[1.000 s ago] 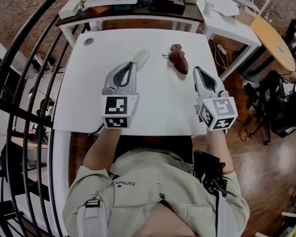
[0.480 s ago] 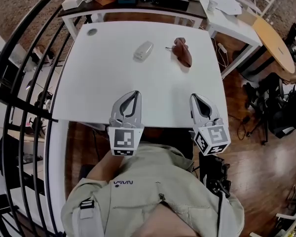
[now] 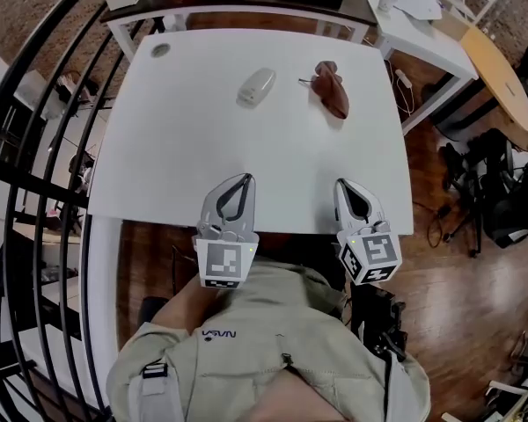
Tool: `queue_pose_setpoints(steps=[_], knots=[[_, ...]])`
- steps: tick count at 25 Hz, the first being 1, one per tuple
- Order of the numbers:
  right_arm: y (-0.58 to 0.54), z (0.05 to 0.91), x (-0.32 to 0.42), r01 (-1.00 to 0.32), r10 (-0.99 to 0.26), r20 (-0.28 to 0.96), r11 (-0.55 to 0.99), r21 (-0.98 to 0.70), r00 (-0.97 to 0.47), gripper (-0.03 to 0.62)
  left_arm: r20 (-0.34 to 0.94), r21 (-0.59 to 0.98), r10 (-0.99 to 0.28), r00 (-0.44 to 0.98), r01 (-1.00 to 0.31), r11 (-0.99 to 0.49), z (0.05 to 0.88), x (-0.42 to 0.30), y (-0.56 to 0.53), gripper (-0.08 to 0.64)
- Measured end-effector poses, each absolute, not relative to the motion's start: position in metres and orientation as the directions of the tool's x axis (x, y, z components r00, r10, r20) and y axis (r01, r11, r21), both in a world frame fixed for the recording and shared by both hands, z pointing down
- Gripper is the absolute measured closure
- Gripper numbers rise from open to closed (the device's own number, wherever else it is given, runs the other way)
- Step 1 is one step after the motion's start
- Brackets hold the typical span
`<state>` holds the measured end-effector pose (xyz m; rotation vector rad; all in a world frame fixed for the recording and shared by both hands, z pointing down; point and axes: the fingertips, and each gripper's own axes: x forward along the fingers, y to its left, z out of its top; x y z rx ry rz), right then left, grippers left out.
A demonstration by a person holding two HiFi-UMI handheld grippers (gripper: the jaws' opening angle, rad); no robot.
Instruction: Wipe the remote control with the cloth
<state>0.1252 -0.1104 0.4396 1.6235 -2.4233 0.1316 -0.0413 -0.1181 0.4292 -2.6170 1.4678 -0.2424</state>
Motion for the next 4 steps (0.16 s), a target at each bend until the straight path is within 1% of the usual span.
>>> queue_pose_setpoints(steps=[4], knots=[[-0.1128, 0.4424, 0.1301, -0.925, -0.906, 0.23, 0.376, 0.051, -0.356, 0.589, 0.074, -0.209, -0.844, 0.531, -0.819, -0.534, 0.4278, -0.0337, -0.1218, 0.555]])
